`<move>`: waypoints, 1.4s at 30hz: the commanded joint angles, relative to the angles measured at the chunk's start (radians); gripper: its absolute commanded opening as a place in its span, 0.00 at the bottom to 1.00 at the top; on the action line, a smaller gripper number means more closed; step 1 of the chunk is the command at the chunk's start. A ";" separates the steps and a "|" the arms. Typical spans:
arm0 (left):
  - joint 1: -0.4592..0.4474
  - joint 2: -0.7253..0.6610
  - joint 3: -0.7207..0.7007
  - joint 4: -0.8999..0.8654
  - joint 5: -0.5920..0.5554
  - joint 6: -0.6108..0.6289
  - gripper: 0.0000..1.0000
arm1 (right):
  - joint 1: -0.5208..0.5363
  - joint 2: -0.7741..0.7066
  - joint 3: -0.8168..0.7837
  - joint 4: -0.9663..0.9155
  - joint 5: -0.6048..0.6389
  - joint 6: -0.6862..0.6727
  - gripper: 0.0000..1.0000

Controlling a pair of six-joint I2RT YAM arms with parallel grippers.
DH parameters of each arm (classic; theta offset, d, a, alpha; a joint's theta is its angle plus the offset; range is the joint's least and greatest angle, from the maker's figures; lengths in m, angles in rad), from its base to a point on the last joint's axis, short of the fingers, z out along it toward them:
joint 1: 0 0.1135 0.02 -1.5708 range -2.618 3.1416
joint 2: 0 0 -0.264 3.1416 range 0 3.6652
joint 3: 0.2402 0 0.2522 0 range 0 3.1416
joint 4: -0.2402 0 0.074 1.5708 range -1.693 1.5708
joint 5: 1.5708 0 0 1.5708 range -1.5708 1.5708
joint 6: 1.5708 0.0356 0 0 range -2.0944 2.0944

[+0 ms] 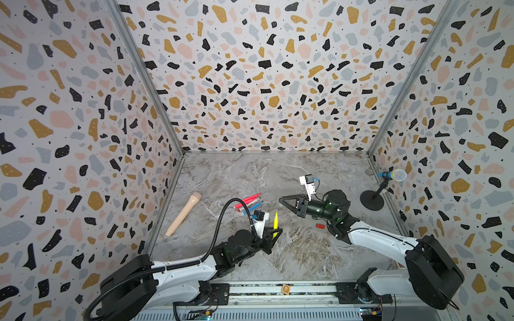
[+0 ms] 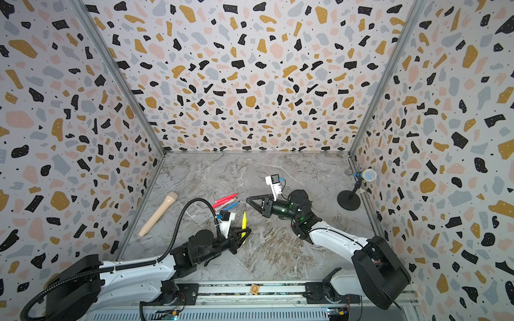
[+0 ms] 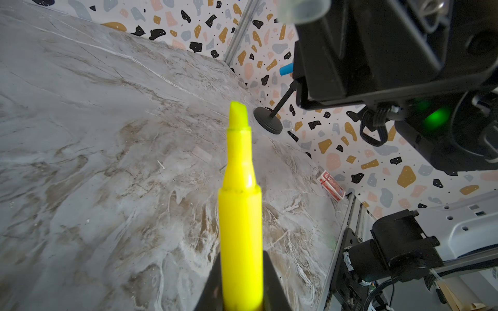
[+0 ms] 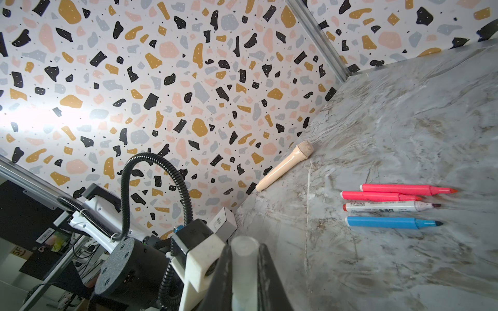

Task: Insert pens into pen caps
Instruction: Put on the pen cap to the pen.

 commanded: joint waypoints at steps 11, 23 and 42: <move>-0.005 0.000 0.056 0.053 -0.012 0.001 0.00 | 0.024 0.018 -0.024 0.088 0.002 0.034 0.00; -0.007 -0.012 0.052 0.054 -0.009 -0.002 0.00 | 0.046 0.065 -0.018 0.134 0.011 0.057 0.00; -0.007 -0.027 0.034 0.090 -0.009 -0.031 0.00 | 0.058 0.102 -0.010 0.166 0.032 0.070 0.00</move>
